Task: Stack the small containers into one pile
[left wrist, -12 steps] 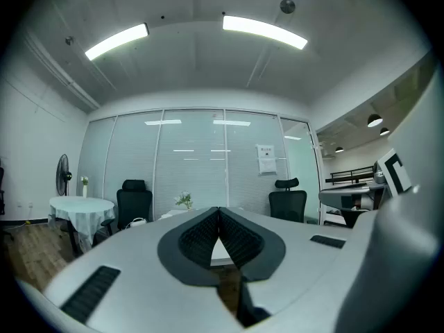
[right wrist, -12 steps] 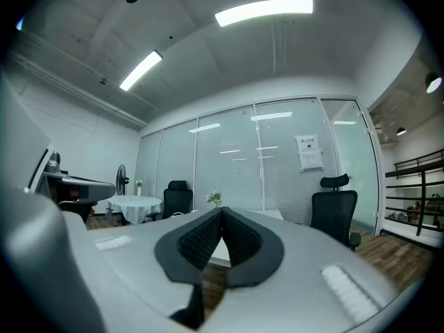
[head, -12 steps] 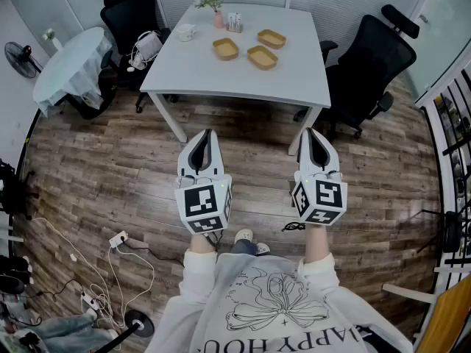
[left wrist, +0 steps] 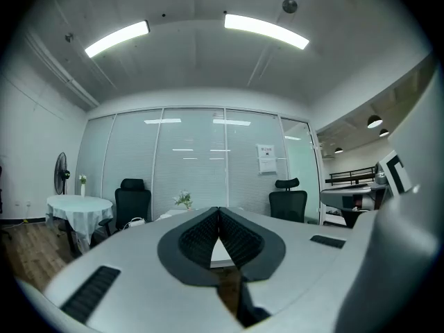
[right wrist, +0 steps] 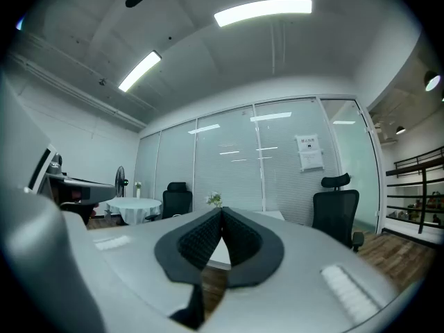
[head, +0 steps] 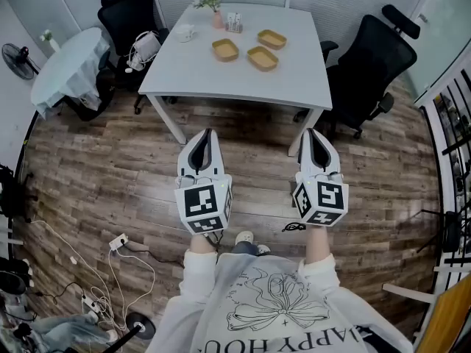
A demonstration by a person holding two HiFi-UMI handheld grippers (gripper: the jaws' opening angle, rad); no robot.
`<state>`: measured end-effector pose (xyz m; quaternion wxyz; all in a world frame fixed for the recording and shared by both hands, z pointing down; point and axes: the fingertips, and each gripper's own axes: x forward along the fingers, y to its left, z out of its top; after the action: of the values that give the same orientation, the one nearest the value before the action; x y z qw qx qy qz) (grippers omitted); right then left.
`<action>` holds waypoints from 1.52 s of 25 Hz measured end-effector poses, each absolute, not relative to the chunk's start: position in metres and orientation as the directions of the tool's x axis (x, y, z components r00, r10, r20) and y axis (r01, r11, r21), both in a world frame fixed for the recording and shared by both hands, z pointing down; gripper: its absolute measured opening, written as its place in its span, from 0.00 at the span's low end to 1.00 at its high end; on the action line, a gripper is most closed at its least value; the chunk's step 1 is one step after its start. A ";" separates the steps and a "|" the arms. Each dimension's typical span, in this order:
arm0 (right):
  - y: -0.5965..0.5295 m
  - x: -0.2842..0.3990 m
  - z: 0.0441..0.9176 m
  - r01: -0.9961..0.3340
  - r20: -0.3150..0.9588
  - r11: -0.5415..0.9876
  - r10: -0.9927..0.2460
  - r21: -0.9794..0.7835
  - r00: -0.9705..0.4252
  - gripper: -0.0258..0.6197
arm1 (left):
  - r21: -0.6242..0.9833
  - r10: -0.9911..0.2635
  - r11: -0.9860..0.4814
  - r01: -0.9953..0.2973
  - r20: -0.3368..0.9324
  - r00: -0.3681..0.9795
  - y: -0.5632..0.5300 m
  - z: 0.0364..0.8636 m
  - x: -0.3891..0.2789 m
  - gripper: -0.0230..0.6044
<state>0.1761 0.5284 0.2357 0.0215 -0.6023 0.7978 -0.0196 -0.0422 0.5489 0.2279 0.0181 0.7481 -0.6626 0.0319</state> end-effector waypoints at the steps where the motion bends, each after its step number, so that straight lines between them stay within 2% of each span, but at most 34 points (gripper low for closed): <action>1: 0.526 0.175 0.236 -0.960 -0.014 0.274 -0.962 -0.059 -0.273 0.06 | -0.014 -0.990 -0.123 -0.992 0.072 0.121 0.546 0.229 -0.043 0.05; 23: 0.469 0.146 0.263 -0.966 0.029 0.252 -0.967 -0.058 -0.254 0.06 | -0.008 -0.982 -0.155 -0.988 0.107 0.154 0.482 0.251 -0.068 0.05; 38: 0.333 0.151 0.267 -0.952 0.022 0.300 -0.953 -0.055 -0.302 0.10 | -0.018 -0.989 -0.103 -0.995 0.107 0.101 0.362 0.259 -0.061 0.05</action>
<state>0.1512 0.3328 0.2671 0.0072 -0.5907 0.8063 -0.0286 -0.0613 0.3624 0.2589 0.0292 0.7412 -0.6690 0.0457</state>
